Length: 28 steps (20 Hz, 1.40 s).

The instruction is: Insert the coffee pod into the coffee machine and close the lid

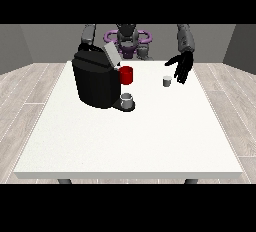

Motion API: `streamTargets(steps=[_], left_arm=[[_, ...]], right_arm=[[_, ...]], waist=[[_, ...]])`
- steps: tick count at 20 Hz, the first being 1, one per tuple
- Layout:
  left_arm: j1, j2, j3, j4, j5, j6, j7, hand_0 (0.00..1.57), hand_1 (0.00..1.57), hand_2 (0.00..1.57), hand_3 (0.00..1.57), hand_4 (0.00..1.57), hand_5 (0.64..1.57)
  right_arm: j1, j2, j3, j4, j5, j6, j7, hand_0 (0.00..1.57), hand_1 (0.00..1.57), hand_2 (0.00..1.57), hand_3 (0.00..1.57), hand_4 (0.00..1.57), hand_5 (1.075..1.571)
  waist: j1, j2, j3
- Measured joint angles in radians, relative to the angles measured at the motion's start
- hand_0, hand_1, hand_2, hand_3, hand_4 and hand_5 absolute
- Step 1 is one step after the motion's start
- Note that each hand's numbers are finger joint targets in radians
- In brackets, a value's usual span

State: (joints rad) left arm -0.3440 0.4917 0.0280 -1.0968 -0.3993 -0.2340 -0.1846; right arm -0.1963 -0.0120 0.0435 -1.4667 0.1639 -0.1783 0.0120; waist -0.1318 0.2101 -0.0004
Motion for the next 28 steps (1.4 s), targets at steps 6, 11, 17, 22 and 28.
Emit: streamTargets(steps=[6, 11, 17, 22, 28], left_arm=[[-0.067, -0.029, -0.014, 0.133, -0.098, 0.072, -0.035, 0.76, 0.76, 0.88, 0.62, 0.0, 1.571], [-0.115, -0.07, -0.044, 0.177, -0.187, 0.161, -0.038, 1.07, 1.07, 1.11, 0.91, 0.45, 1.571], [-0.144, -0.063, -0.091, 0.236, -0.299, 0.216, -0.069, 0.76, 0.76, 0.95, 0.81, 0.34, 1.571], [-0.153, -0.051, -0.141, 0.281, -0.389, 0.212, -0.065, 0.76, 0.76, 0.93, 0.77, 0.35, 1.571], [-0.188, -0.051, -0.153, 0.35, -0.453, 0.19, -0.062, 0.87, 0.87, 1.02, 0.92, 0.41, 1.571]], right_arm=[[-0.018, -0.009, -0.007, 0.057, 0.0, 0.019, -0.014, 0.0, 0.0, 0.0, 0.0, 0.0, 1.571], [-0.044, -0.008, -0.017, 0.114, 0.0, 0.019, -0.025, 0.0, 0.0, 0.0, 0.0, 0.0, 1.571], [-0.054, -0.008, -0.019, 0.137, -0.011, 0.036, -0.024, 0.0, 0.0, 0.0, 0.0, 0.0, 1.571], [-0.061, -0.012, -0.038, 0.176, -0.023, 0.042, -0.05, 0.0, 0.0, 0.0, 0.0, 0.0, 1.571], [-0.048, -0.013, -0.037, 0.216, -0.009, 0.018, -0.072, 0.0, 0.0, 0.0, 0.0, 0.0, 1.571]], waist=[[0.001, 0.006, 0.0001], [0.007, -0.001, 0.0004], [0.0, -0.01, 0.0005], [0.001, -0.009, 0.0006], [0.001, -0.022, 0.0017]])
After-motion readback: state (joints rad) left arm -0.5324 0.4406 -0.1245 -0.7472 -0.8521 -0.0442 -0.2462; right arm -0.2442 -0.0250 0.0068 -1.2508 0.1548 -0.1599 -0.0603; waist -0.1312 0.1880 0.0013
